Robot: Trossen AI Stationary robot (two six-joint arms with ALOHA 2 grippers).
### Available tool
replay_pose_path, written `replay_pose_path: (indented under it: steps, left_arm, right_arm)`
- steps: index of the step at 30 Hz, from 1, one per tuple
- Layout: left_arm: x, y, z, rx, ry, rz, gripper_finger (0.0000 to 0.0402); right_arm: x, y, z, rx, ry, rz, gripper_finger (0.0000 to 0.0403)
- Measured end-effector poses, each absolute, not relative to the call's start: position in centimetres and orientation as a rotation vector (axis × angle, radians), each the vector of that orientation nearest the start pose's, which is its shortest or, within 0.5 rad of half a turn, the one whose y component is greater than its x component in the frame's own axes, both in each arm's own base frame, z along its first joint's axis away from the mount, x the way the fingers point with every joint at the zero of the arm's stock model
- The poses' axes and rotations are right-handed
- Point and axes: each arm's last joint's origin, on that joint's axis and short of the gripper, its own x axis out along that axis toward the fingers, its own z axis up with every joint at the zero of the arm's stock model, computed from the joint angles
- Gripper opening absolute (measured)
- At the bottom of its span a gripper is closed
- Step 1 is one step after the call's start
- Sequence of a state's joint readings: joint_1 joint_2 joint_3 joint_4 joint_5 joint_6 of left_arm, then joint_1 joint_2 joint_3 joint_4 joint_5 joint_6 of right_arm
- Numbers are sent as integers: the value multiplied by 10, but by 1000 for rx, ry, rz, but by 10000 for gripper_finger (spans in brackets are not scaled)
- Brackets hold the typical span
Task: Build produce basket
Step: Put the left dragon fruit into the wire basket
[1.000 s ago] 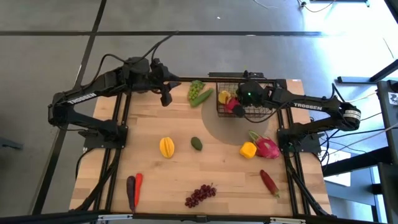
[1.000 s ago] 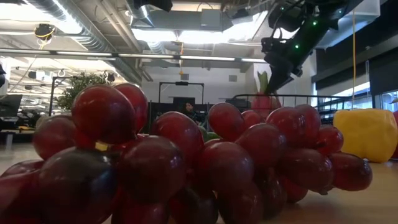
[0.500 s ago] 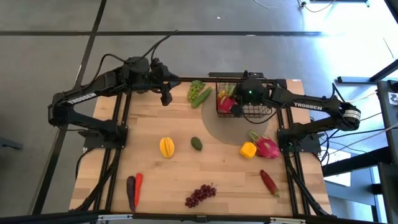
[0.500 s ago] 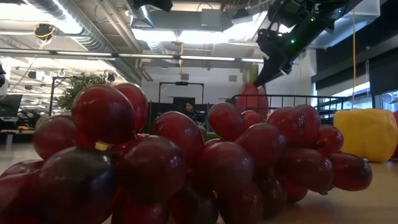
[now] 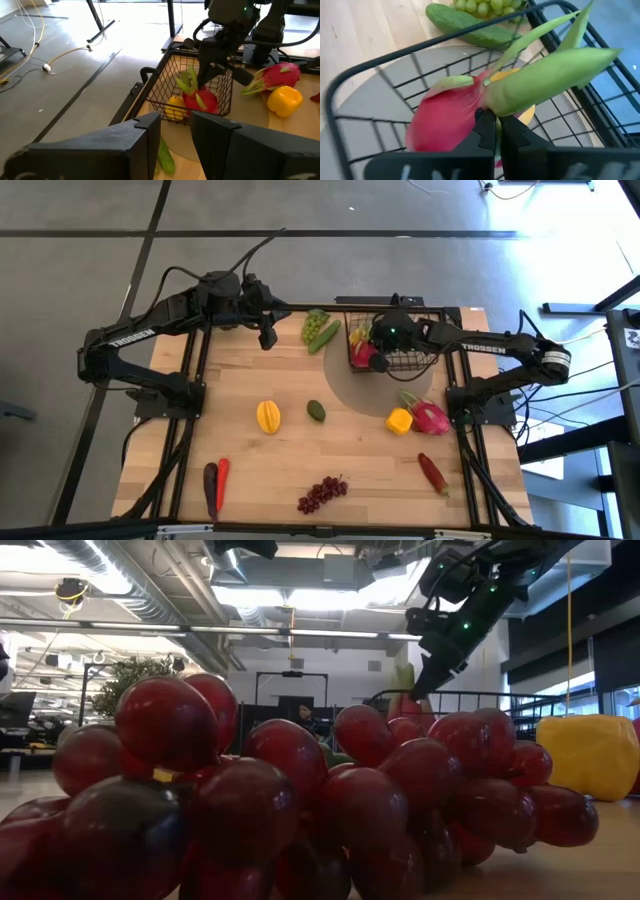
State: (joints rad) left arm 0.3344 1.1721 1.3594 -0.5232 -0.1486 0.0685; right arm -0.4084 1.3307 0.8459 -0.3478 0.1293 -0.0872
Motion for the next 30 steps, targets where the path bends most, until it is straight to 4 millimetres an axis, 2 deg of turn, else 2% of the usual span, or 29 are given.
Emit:
replay_pose_path:
  steps: [8, 19, 30]
  left_arm:
    - [223, 82, 420, 27, 352, 468, 95]
    - [223, 82, 420, 28, 352, 468, 95]
    - [222, 82, 415, 23, 401, 465, 95]
  right_arm:
    - [244, -109, 226, 13, 870, -451, 19]
    - [244, -110, 228, 1, 867, -457, 97]
    - [247, -111, 284, -21, 917, -439, 106]
